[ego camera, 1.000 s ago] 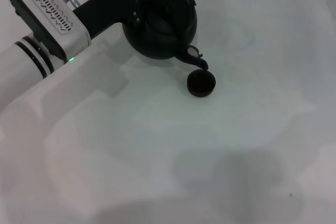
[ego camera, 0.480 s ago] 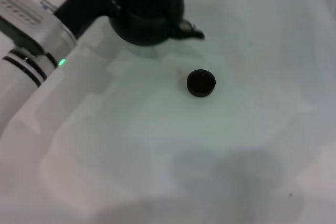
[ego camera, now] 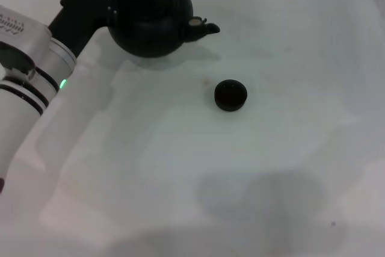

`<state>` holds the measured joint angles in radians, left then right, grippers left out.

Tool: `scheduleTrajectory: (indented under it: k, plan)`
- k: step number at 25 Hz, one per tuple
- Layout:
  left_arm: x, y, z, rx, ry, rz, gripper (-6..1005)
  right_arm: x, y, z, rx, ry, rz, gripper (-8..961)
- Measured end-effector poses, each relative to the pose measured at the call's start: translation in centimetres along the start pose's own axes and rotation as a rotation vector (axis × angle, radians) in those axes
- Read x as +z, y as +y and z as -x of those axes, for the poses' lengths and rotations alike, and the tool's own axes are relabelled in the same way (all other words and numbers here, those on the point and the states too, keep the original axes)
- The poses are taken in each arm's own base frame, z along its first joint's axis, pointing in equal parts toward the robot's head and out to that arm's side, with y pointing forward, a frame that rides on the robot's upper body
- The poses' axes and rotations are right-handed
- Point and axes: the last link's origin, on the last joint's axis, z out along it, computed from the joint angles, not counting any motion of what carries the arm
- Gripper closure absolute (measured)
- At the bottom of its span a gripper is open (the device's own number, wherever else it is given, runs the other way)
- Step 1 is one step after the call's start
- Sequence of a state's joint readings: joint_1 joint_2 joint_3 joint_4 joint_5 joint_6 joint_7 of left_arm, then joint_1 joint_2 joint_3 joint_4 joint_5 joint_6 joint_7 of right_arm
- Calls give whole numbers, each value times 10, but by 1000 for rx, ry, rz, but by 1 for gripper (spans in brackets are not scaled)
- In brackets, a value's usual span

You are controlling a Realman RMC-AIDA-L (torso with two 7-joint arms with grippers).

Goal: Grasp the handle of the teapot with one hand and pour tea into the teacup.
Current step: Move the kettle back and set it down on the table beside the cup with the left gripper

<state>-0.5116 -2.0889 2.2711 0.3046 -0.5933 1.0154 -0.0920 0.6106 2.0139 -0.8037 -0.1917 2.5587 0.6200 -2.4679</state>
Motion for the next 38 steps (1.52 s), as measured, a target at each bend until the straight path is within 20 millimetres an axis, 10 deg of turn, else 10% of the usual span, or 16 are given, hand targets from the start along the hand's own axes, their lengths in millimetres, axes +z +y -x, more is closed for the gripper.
scheduleTrajectory:
  k: [38]
  plan:
    - [-27,0,27,-186,-106,-80,903,3,-2,2,-14,13,-14,93]
